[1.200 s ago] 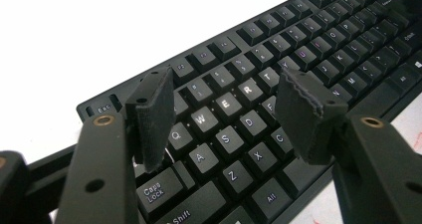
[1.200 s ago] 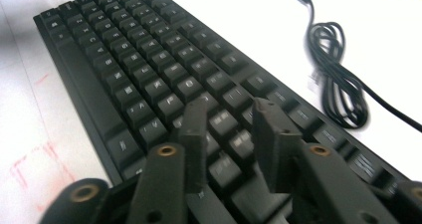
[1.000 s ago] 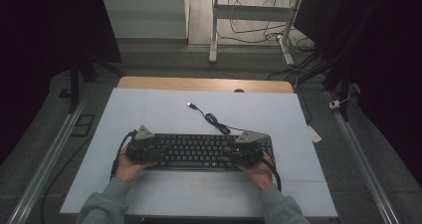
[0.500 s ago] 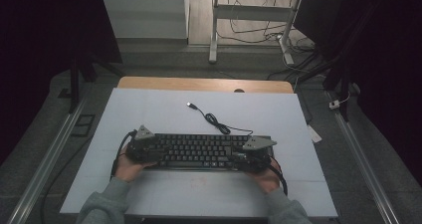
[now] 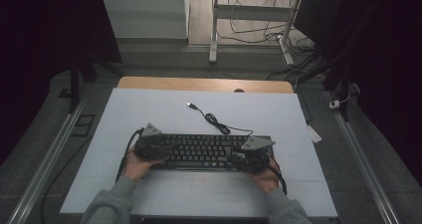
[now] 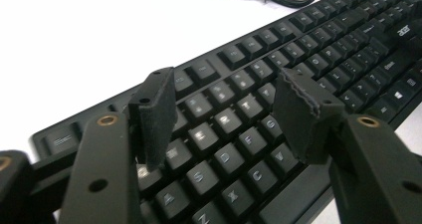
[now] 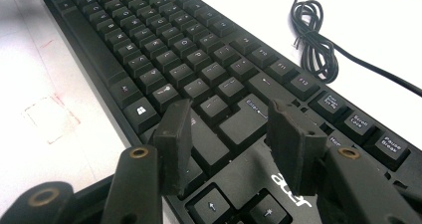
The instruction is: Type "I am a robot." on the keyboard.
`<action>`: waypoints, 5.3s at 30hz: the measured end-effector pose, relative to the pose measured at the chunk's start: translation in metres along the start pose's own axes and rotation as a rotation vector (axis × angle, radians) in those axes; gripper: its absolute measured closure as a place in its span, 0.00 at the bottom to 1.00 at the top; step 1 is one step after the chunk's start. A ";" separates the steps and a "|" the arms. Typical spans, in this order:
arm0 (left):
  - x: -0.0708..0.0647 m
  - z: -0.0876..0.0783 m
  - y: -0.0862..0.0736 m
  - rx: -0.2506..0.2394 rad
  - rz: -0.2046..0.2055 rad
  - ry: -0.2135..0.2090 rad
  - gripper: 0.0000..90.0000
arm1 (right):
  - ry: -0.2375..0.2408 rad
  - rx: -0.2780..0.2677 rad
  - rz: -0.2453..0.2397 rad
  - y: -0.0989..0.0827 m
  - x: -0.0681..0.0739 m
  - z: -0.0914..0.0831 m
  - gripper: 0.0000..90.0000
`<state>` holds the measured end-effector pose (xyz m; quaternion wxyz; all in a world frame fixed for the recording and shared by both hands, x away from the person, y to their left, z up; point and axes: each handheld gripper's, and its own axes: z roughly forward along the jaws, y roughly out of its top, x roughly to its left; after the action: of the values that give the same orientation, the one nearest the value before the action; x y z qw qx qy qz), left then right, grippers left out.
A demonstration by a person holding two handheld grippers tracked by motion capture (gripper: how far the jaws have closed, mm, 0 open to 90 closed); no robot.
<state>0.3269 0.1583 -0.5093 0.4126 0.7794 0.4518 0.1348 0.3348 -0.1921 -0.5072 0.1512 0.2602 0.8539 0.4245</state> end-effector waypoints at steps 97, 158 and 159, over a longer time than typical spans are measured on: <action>0.019 -0.029 -0.008 0.048 0.022 0.005 0.40 | -0.024 -0.014 -0.003 0.004 -0.005 -0.001 0.57; 0.020 -0.023 -0.012 0.078 0.035 0.018 0.39 | 0.075 0.005 -0.041 0.035 0.023 0.043 0.96; 0.021 -0.023 -0.012 0.079 0.032 0.016 0.39 | 0.067 0.001 -0.035 0.035 0.020 0.041 0.93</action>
<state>0.3184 0.1902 -0.5076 0.3755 0.8012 0.4474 0.1299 0.3492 -0.1362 -0.5045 0.1300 0.2310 0.8631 0.4299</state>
